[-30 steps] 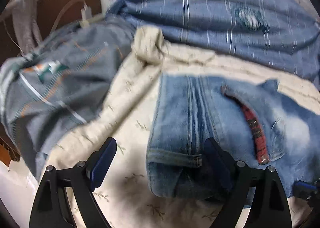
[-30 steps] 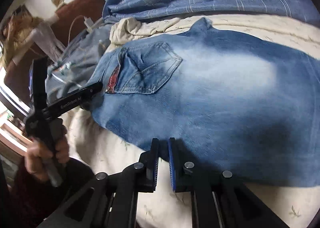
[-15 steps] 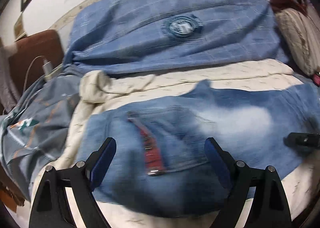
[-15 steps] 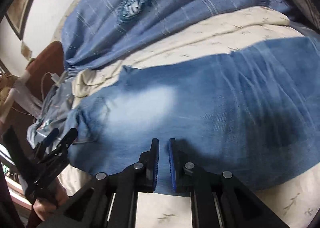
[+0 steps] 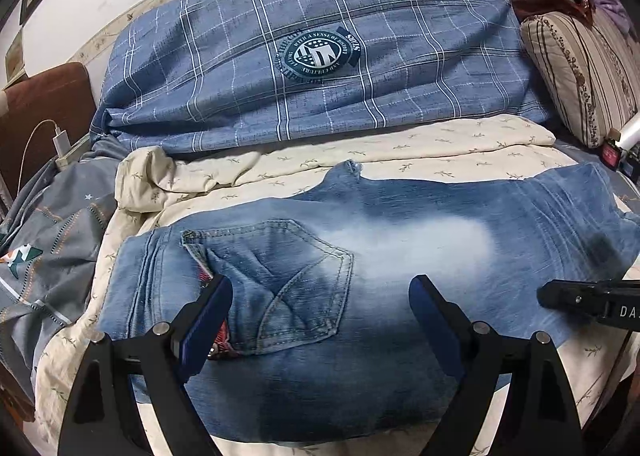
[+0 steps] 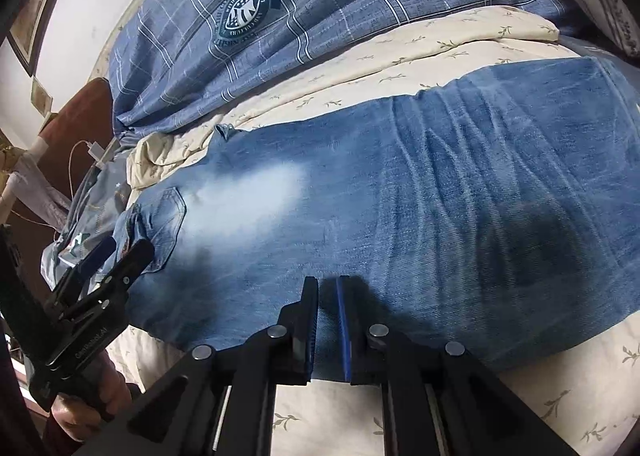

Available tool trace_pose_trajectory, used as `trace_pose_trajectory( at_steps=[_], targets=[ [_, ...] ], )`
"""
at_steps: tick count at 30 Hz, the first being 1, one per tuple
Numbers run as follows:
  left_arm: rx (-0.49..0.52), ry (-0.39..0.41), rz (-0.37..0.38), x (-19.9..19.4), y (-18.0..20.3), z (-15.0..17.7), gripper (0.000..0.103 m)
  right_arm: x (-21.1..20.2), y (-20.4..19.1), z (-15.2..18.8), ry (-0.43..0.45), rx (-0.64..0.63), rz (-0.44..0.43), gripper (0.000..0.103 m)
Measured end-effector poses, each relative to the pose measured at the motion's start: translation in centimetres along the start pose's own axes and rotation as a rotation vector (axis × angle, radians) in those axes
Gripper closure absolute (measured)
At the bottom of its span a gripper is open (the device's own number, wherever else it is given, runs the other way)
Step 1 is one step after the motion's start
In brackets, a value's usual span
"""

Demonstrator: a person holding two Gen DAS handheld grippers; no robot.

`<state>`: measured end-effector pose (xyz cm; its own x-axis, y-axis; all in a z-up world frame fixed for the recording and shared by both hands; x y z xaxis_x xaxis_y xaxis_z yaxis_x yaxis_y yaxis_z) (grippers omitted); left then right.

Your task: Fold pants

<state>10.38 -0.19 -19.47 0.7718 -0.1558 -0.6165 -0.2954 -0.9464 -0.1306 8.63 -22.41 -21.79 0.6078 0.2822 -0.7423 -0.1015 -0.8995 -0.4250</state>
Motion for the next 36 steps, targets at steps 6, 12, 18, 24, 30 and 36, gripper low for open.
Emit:
trace_pose_trajectory(
  at_steps=[6,12,18,24,30,36],
  targets=[
    [0.007,-0.008,0.002,0.1,0.4,0.1,0.013,0.1,0.0,0.1,-0.003,-0.001,-0.001,0.091],
    [-0.007,-0.052,0.016,0.8,0.4,0.5,0.013,0.1,-0.1,0.1,-0.013,0.003,-0.003,0.091],
    [-0.033,-0.07,0.024,1.1,0.2,0.6,0.013,-1.6,0.9,-0.9,0.044,0.042,-0.007,0.091],
    [-0.022,-0.071,0.027,1.1,0.4,0.6,0.013,-2.2,3.3,-1.6,0.062,0.113,0.047,0.091],
    [-0.02,-0.083,0.029,1.3,0.6,0.8,0.013,-1.4,3.4,-1.0,0.036,0.1,0.062,0.091],
    [-0.011,-0.084,0.031,1.2,0.7,0.9,0.013,-1.9,3.6,-1.3,0.031,0.133,0.035,0.091]
  ],
)
Point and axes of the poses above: each gripper's, at about its wrist camera, not at the fingertips, and x roughly the way its jaws point, y to its right, z to its underside, the point moved 6 cm from there along x, roughly the way its jaws point, and after that the axes turned 2 degrees about z, right-handed, at the moved point
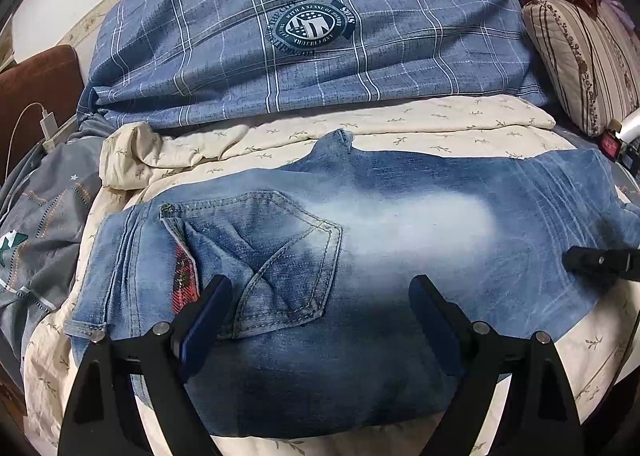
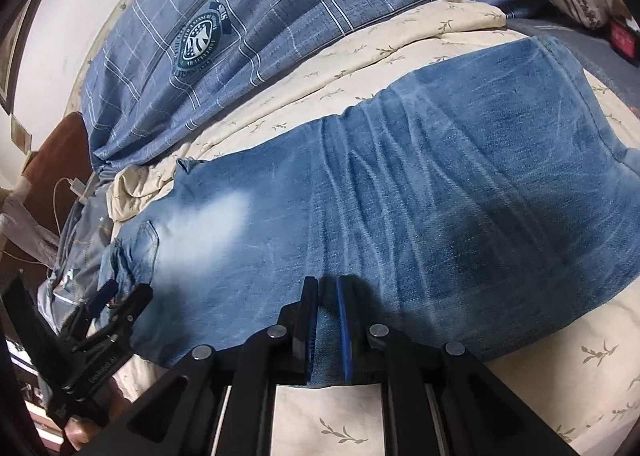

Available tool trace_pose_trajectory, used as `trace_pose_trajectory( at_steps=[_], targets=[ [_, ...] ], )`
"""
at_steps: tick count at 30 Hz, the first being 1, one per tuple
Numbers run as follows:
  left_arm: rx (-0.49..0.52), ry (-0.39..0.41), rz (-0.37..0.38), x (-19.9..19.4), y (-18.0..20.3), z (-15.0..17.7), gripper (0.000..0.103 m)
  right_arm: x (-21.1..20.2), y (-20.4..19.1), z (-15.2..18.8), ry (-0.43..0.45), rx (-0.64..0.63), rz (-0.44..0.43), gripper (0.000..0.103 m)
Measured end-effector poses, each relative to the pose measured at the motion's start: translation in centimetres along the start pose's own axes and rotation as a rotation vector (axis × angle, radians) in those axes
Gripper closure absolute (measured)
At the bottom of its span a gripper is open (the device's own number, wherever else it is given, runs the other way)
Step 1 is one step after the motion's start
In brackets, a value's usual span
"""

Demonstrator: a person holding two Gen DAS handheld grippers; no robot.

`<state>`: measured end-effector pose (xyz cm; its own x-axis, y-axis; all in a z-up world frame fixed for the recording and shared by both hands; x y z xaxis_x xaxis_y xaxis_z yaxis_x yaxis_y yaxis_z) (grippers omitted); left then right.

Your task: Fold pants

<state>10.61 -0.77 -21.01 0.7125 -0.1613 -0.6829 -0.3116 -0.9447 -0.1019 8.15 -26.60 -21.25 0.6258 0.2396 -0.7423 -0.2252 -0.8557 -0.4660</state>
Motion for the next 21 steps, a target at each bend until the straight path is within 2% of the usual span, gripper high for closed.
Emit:
trace_pose_trajectory(
  at_steps=[5,7,12,14,16,21],
  targets=[
    [0.01,-0.016,0.011,0.4,0.4,0.2,0.013,-2.0,0.9,-3.6,0.07,0.015,0.013,0.091],
    [0.022,-0.019,0.025,0.5,0.8,0.2,0.013,-2.4,2.2,-5.5,0.093,0.033,0.039,0.091],
    [0.078,-0.04,0.079,0.9,2.5,0.5,0.013,-1.4,6.8,-9.8,0.086,0.09,0.096,0.091],
    [0.092,-0.07,0.108,1.3,3.1,0.8,0.013,-0.9,8.6,-10.7,0.091,0.105,0.121,0.091],
    [0.111,-0.079,0.093,1.7,3.4,1.0,0.013,-0.6,10.8,-11.5,0.103,0.13,0.154,0.091],
    [0.101,-0.07,0.099,1.6,3.2,0.7,0.013,-2.9,13.3,-11.7,0.161,0.206,0.116,0.091]
  ],
)
Point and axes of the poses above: each gripper's, at about its wrist camera, not at the fingertips, and x roughly the way its jaws point, y to its right, z to its underside, the point moved 6 cm from there along x, roughly the way its jaws point, and after that the axes turned 2 degrees about z, right-handed, at the moved point
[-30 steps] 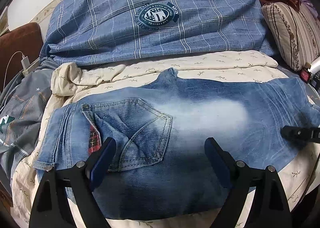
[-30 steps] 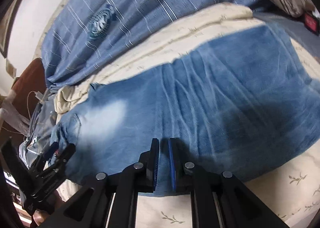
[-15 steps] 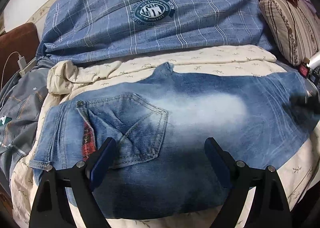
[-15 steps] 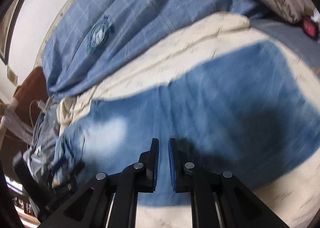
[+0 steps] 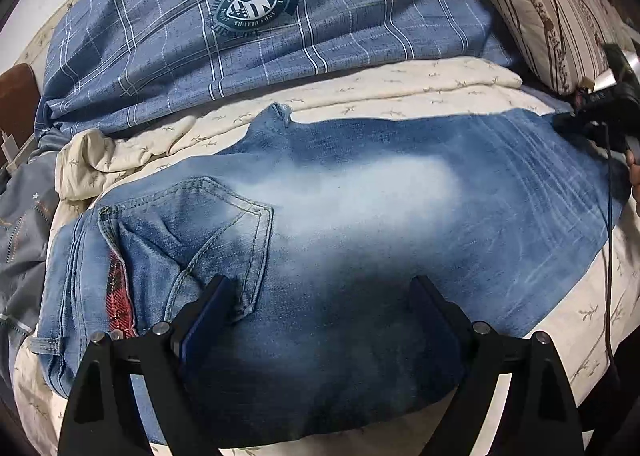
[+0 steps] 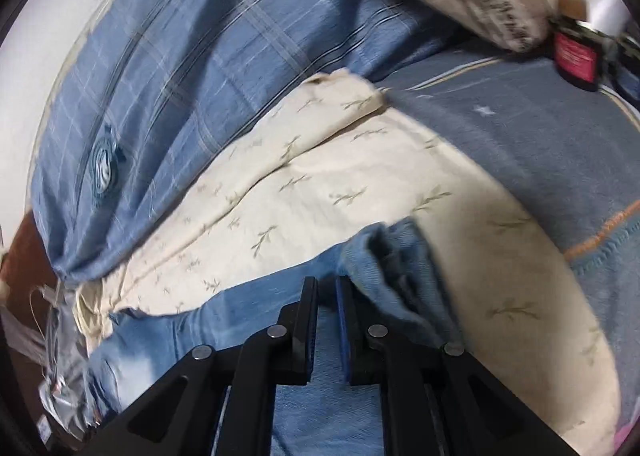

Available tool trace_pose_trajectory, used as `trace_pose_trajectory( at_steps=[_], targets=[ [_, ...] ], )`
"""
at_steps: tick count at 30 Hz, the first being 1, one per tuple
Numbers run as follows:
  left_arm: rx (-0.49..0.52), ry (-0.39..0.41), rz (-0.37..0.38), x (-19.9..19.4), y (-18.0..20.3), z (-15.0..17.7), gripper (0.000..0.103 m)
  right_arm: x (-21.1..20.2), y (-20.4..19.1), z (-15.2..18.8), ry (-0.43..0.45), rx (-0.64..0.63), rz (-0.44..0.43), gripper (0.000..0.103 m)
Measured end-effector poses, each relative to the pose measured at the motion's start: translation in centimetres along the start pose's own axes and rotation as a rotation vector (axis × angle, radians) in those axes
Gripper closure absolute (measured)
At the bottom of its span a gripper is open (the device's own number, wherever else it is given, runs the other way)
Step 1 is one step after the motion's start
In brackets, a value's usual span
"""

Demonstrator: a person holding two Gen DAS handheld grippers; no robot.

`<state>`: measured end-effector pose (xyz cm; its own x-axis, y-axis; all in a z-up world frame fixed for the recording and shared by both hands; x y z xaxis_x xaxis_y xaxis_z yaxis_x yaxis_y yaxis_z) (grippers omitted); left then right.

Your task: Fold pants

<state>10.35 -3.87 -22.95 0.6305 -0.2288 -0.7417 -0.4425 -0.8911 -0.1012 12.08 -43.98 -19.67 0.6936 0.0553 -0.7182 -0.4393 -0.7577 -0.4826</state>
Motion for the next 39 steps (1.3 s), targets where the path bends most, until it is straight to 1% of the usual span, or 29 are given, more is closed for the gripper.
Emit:
trace_pose_trajectory(
  at_steps=[2,6,8,10,12,14,15,16,17,18,20,22,24,27,29,31,33,34,35,36,37,38,39],
  targets=[
    [-0.02,0.018,0.009,-0.4,-0.3,-0.3,0.013,-1.7,0.6,0.1,0.026,0.036,-0.034,0.091],
    [-0.055,0.052,0.011,-1.1,-0.9,-0.5,0.013,-5.3,1.4,1.2,0.07,0.03,-0.068,0.09],
    [-0.075,0.053,0.02,-1.1,-1.2,-0.5,0.013,-6.3,1.4,2.0,0.064,0.033,-0.101,0.089],
    [-0.077,0.03,0.014,-0.7,-1.2,-0.4,0.013,-6.4,1.4,3.5,0.019,0.03,-0.111,0.089],
    [-0.072,0.025,0.016,-0.6,-1.0,-0.3,0.013,-5.9,1.6,4.9,-0.035,0.023,-0.104,0.09],
    [-0.033,0.007,0.001,-0.2,-0.4,0.0,0.013,-4.9,2.5,6.5,-0.106,0.016,-0.042,0.092],
    [-0.015,-0.011,-0.009,0.1,-0.2,0.3,0.013,-4.6,2.8,7.0,-0.13,0.024,-0.043,0.091],
    [0.01,-0.028,-0.024,0.4,0.1,0.5,0.013,-5.0,2.9,7.1,-0.122,0.032,-0.056,0.092],
    [0.021,-0.022,-0.029,0.2,0.2,0.5,0.013,-5.6,2.8,6.9,-0.11,0.025,-0.066,0.091],
    [0.021,-0.008,-0.014,-0.2,0.3,0.4,0.013,-6.5,2.7,6.7,-0.082,0.02,-0.084,0.091],
    [0.005,0.018,0.012,-0.8,0.3,0.1,0.013,-8.0,3.2,6.3,-0.022,0.054,-0.126,0.09],
    [-0.015,0.046,0.015,-1.4,-0.1,-0.2,0.013,-8.7,3.6,5.8,0.004,0.09,-0.173,0.089],
    [-0.038,0.055,0.025,-1.5,-0.3,-0.4,0.013,-9.3,4.3,5.4,0.033,0.126,-0.173,0.089],
    [-0.059,0.07,0.026,-1.8,-0.6,-0.7,0.013,-9.7,4.8,5.6,0.026,0.144,-0.159,0.089],
    [-0.068,0.081,0.024,-1.9,-0.7,-0.9,0.013,-10.3,4.7,5.1,0.052,0.153,-0.164,0.089],
    [-0.077,0.094,0.022,-2.2,-0.7,-1.0,0.013,-12.0,4.2,4.7,0.133,0.136,-0.196,0.089],
    [-0.081,0.104,0.015,-2.4,-0.8,-1.1,0.012,-14.7,3.3,4.4,0.272,0.082,-0.207,0.088],
    [-0.082,0.109,0.013,-2.5,-0.9,-1.1,0.012,-15.9,2.8,4.4,0.339,0.053,-0.218,0.085],
    [-0.082,0.114,0.011,-2.6,-0.9,-1.2,0.012,-16.9,2.4,4.5,0.389,0.04,-0.228,0.065],
    [-0.08,0.121,0.006,-2.8,-1.0,-1.2,0.012,-17.7,2.3,4.7,0.438,0.044,-0.224,0.021],
    [-0.078,0.126,0.001,-2.9,-1.0,-1.2,0.012,-18.6,2.3,4.9,0.498,0.057,-0.212,0.008],
    [-0.077,0.133,-0.003,-3.1,-1.0,-1.3,0.012,-19.1,2.2,5.0,0.539,0.058,-0.21,0.006],
    [-0.077,0.136,-0.002,-3.2,-1.1,-1.3,0.011,-19.2,1.9,5.0,0.542,0.036,-0.198,0.006]
  ],
)
Point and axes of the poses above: each gripper's, at about its wrist camera, not at the fingertips, and x roughly the way its jaws point, y to its right, z to its underside, the point moved 6 cm from there along x, roughly the way its jaws point, and after that the axes turned 2 degrees about z, right-handed, at the moved point
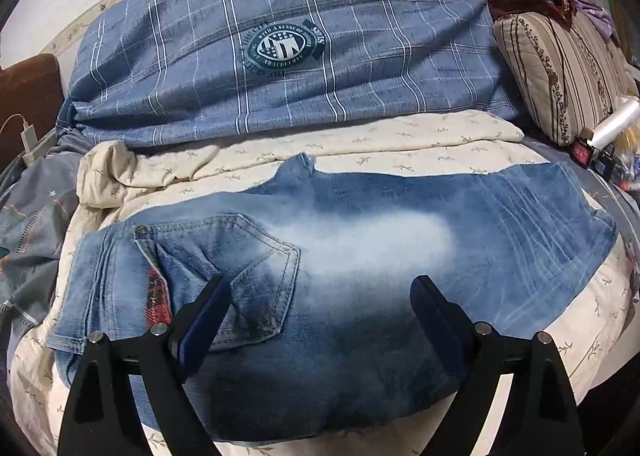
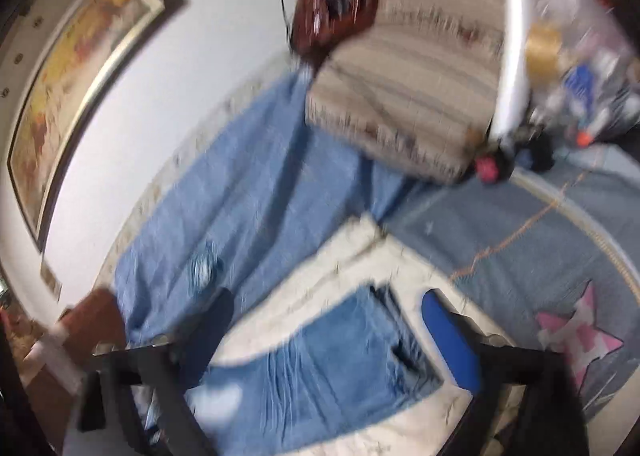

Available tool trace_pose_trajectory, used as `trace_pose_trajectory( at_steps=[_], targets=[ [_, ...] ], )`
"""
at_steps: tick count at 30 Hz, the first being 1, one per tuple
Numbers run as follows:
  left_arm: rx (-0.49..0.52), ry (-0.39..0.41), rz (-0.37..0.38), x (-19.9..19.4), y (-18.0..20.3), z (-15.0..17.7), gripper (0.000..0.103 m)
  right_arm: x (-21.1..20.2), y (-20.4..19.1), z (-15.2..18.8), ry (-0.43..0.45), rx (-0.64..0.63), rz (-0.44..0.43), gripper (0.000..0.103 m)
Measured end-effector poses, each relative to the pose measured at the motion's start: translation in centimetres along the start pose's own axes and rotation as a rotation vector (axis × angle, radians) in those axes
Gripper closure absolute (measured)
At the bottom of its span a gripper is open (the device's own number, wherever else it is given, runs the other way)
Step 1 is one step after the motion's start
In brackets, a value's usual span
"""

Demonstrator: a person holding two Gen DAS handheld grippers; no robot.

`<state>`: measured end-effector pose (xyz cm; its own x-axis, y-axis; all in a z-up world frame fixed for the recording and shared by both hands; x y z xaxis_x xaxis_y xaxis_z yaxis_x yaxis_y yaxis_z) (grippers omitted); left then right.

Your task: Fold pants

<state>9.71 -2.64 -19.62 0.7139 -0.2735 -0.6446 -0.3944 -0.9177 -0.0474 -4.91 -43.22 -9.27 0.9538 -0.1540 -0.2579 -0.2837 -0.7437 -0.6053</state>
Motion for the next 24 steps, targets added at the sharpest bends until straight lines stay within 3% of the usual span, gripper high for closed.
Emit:
trace_pose_trajectory(
  at_steps=[6,12,22,24],
  targets=[
    [-0.008,0.01,0.013,-0.4,-0.1,-0.2,0.011,2.8,0.5,2.8,-0.217,0.014,0.03,0.007],
    [-0.015,0.018,0.011,-0.5,-0.1,-0.4,0.009,4.4,1.6,5.7,-0.368,0.073,0.027,0.007],
    [-0.008,0.002,0.009,-0.1,0.1,-0.1,0.009,4.9,3.2,7.9,-0.469,0.217,0.003,0.009],
    [-0.006,0.001,0.01,-0.1,0.2,-0.1,0.009,4.9,4.3,7.9,-0.477,0.291,-0.004,0.021]
  ],
)
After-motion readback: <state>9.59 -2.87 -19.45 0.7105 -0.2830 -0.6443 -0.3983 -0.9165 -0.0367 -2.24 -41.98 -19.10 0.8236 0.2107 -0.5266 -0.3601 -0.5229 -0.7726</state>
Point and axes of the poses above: each gripper's, at about its wrist camera, not at the fingertips, and x roughly the way its jaws point, y to its right, z to its underside, the point moved 6 cm from there along x, roughly the way its jaws point, and after that the axes turned 2 degrees about z, right-handed, at the moved point
